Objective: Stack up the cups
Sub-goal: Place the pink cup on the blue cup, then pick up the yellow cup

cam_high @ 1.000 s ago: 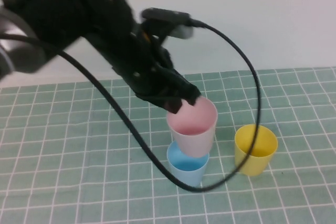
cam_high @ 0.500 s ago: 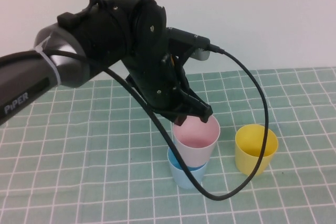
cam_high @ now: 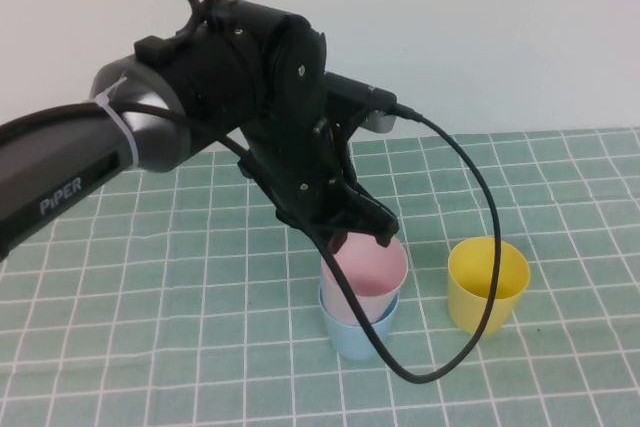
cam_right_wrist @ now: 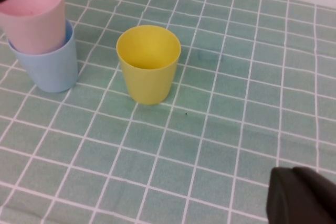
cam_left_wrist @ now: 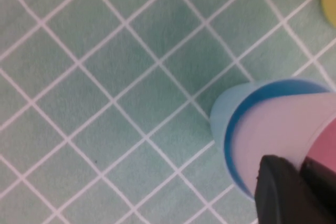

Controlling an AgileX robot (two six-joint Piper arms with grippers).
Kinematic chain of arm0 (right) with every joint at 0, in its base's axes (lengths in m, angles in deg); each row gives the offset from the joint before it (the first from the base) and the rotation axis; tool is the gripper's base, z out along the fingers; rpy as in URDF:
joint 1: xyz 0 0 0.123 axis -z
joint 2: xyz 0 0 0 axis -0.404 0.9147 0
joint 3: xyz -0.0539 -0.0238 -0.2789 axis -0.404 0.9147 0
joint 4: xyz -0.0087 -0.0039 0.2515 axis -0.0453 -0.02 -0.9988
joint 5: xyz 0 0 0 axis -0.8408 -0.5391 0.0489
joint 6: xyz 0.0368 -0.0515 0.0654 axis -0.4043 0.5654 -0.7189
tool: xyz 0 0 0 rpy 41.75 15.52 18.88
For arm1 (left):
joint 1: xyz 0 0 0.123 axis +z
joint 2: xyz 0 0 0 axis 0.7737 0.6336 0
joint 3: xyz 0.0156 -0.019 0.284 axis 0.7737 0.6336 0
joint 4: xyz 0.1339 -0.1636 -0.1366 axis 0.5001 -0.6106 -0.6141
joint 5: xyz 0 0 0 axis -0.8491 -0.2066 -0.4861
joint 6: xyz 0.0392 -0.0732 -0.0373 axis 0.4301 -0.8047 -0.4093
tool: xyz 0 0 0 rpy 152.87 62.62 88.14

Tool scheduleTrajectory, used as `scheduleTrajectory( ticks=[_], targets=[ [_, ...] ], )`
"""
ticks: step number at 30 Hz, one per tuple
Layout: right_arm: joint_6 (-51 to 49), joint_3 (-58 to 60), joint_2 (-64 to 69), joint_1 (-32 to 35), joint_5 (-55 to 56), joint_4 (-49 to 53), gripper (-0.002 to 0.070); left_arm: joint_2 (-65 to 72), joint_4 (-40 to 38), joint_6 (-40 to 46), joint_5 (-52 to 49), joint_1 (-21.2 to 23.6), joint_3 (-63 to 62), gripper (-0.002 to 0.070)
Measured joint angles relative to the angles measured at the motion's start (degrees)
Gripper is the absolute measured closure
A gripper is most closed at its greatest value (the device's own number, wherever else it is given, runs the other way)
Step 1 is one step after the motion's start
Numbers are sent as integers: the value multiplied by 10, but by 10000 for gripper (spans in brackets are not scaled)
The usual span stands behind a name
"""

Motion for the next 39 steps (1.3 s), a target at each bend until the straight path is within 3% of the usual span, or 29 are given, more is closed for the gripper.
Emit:
scheduleTrajectory(
  ticks=[7,10,12,18,21,32,35,39],
  targets=[
    [0,0,0,0,7,-5,678,7,4,-4,-9,0,0,503],
    [0,0,1,0,18,-18,678,5,11,-5,0,0,0,489],
    [0,-4,10,0,17,-31,678,-8,28,-16,0,0,0,506],
    [48,-67,111,-1,-21,-82,678,-104,122,-95,14,0,14,653],
    [75,-116,189,-13,-22,-99,678,-166,154,-147,44,0,77,669],
    [85,-230,546,-118,65,-62,675,-351,149,-211,139,0,330,675],
    [77,-278,635,-133,62,-51,626,-379,153,-222,140,0,369,675],
    [71,-346,730,-137,45,-49,462,-403,168,-239,143,0,394,675]
  ],
)
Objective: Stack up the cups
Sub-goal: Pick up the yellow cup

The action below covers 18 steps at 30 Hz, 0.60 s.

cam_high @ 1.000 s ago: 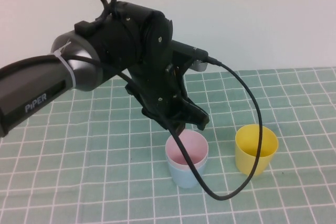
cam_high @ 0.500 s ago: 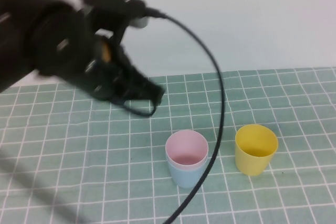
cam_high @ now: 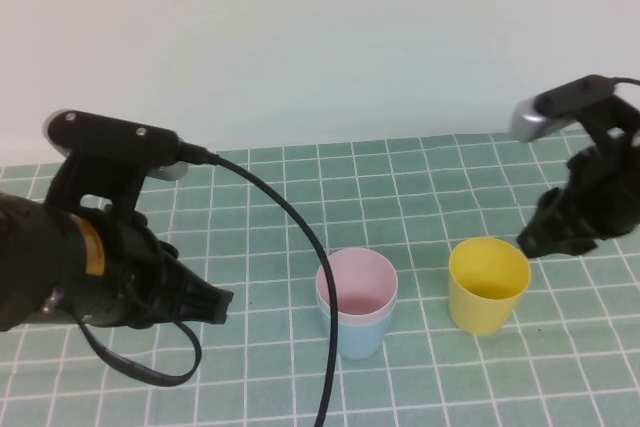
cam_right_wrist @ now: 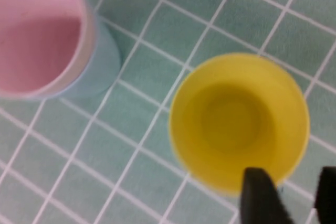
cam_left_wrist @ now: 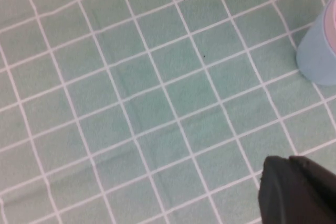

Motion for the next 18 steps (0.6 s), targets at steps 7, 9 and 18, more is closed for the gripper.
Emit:
scheduleTrajectory(
  ticks=[7,9,18],
  targets=[
    [-4,-55,94,0,1,5,337,-9,2,-1,2,0,0,676],
    [-6,-58,110,0,12,10,335,-9,5,-1,2,0,0,676],
    [-31,-60,149,0,29,60,362,-9,13,-1,4,0,0,676]
  ],
)
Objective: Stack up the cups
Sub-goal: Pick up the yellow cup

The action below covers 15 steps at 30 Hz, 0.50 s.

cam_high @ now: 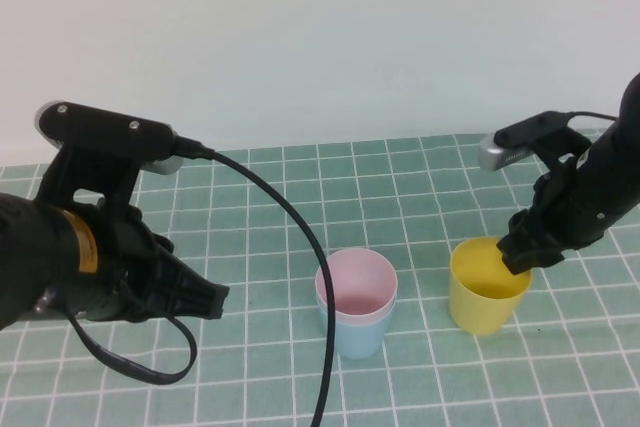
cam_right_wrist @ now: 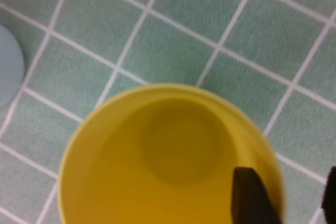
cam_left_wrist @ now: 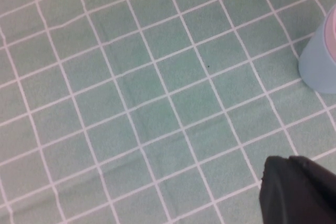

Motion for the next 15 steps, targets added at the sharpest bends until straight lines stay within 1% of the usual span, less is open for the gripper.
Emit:
scheduleTrajectory(
  ticks=[4,6,8,10,15],
  targets=[
    [0,0,14,0,0,1,474,0,2,0,12,0,0,676],
    [0,-1,15,0,0,1,569,0,5,0,16,0,0,676],
    [0,-10,15,0,-8,1,626,0,16,-4,20,0,0,676],
    [0,-28,15,0,-30,1,647,0,36,-23,20,0,0,676],
    [-2,-113,0,-8,-116,4,650,-8,108,-88,20,0,0,676]
  ],
)
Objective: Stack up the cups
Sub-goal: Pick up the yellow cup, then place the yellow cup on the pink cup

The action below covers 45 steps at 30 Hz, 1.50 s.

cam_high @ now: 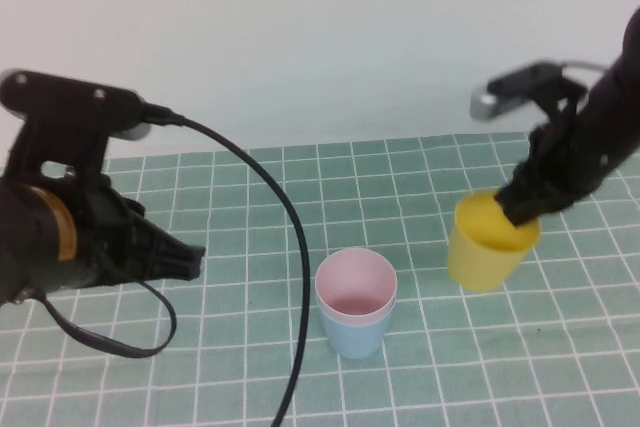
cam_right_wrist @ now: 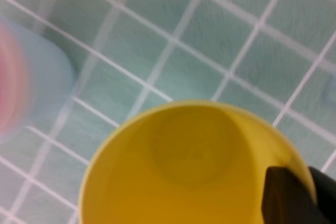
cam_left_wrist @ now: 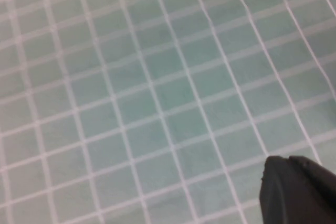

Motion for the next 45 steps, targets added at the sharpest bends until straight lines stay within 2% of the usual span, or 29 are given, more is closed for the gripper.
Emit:
scheduleTrajectory(
  ticks=[3,7,13,20,26,45],
  targets=[
    [-9,-55,-28,-24,-37,3,650,-8,35,-32,0,0,0,676],
    [-17,-117,-50,-86,-69,5,650,-9,42,-42,-6,0,1,676],
    [-41,-128,-26,-169,-64,31,650,-14,45,-55,-6,0,1,676],
    [-61,-132,14,-175,-62,54,650,-37,45,-58,-17,0,2,676],
    [-63,-132,15,-175,-44,56,650,-126,52,-58,-13,0,2,676],
    [-47,-132,43,-192,-60,53,643,-547,61,-58,-41,3,64,676]
  ],
)
